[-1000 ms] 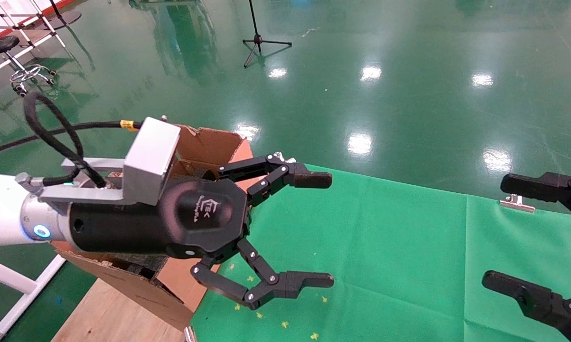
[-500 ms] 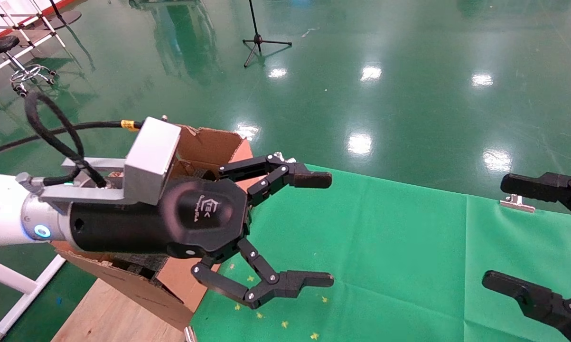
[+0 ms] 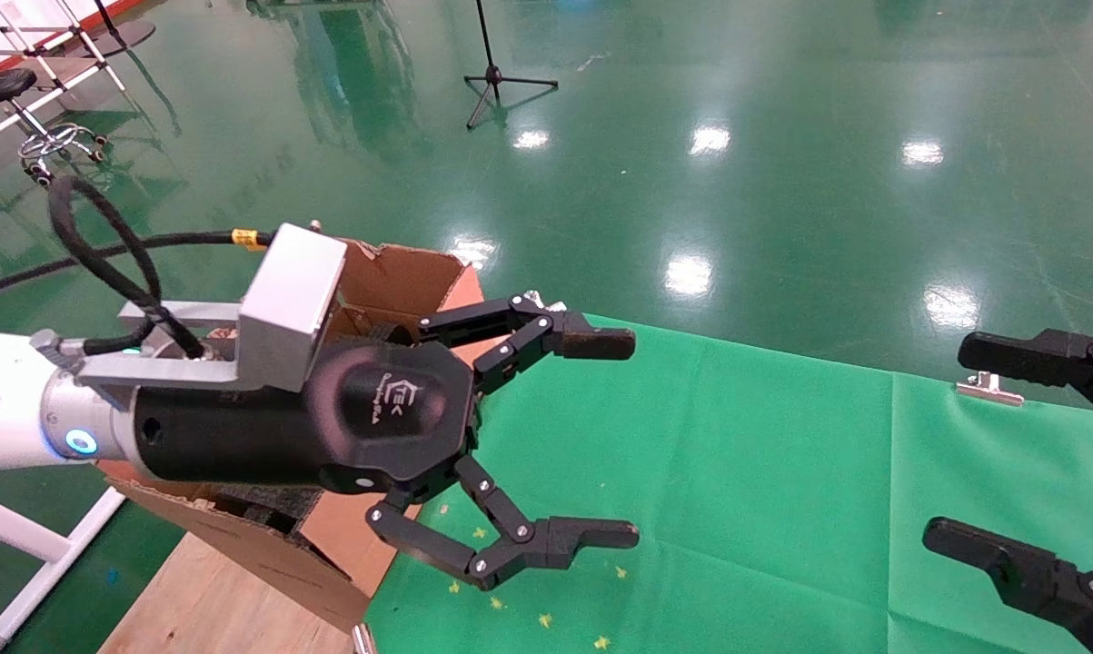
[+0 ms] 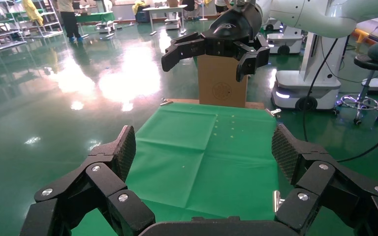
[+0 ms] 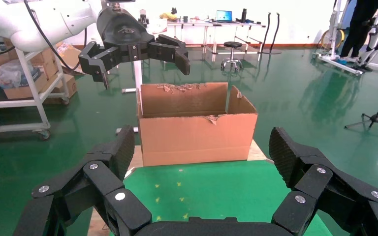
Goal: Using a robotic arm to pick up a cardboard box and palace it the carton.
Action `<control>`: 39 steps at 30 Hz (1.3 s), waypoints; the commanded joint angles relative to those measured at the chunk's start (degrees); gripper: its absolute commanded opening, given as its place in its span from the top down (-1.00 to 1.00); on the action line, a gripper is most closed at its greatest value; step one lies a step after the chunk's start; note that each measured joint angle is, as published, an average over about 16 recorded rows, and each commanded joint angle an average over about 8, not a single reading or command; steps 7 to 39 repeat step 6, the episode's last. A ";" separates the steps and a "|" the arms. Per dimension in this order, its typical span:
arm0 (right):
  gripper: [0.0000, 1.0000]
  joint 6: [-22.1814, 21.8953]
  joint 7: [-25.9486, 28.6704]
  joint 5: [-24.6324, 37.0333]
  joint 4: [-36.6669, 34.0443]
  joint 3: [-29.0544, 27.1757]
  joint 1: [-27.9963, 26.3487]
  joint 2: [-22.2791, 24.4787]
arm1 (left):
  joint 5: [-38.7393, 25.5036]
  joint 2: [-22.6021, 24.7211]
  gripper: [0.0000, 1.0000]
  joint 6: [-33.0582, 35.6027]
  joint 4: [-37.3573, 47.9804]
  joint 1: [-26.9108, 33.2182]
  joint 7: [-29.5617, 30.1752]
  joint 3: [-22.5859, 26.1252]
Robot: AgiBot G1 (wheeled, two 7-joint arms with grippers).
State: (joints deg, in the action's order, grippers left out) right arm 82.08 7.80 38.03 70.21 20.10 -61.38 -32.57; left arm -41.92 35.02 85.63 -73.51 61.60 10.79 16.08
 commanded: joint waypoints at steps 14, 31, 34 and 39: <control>-1.00 0.00 0.00 0.00 0.00 0.00 0.00 0.00 | 0.00 0.00 -1.00 0.00 0.00 0.01 0.00 0.00; -1.00 0.00 0.00 0.00 0.00 0.00 0.00 0.00 | 0.00 0.00 -1.00 0.00 0.00 0.01 0.00 0.00; -1.00 0.00 0.00 0.00 0.00 0.00 0.00 0.00 | 0.00 0.00 -1.00 0.00 0.00 0.01 0.00 0.00; -1.00 0.00 0.00 0.00 0.00 0.00 0.00 0.00 | 0.00 0.00 -1.00 0.00 0.00 0.01 0.00 0.00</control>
